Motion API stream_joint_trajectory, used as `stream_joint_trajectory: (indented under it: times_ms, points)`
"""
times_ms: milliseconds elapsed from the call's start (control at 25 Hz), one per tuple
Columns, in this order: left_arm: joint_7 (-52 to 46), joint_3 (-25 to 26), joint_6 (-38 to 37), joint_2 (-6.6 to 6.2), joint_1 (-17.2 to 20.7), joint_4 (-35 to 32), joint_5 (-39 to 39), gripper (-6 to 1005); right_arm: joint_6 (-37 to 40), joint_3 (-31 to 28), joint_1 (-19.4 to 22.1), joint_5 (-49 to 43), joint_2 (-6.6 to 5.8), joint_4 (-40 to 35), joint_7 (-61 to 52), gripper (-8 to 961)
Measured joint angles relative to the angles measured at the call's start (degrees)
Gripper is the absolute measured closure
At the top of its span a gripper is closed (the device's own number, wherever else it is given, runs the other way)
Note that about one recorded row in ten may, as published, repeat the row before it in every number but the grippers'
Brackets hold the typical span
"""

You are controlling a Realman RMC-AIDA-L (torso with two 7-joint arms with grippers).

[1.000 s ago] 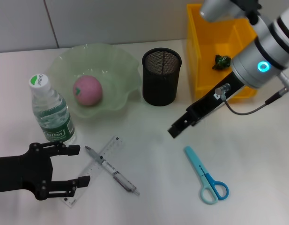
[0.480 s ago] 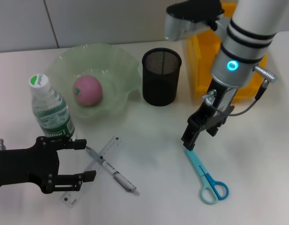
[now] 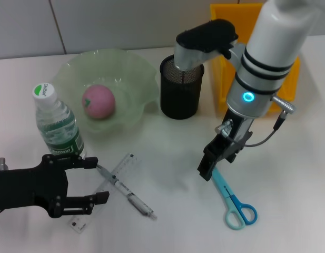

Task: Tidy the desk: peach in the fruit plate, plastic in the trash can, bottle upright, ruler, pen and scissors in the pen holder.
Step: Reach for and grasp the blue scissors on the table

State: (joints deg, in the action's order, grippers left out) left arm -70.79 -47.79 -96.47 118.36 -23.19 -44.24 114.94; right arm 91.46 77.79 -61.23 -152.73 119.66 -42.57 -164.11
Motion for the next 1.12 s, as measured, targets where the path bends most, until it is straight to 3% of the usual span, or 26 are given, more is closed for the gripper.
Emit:
stream_joint_trajectory:
  times_ms: [1120]
  points:
    - [0.1, 0.4, 0.3, -0.34, -0.1, -0.2, 0.1, 205, -1.7, 7.3, 4.4, 2.4, 0.13, -3.0, 3.7, 228]
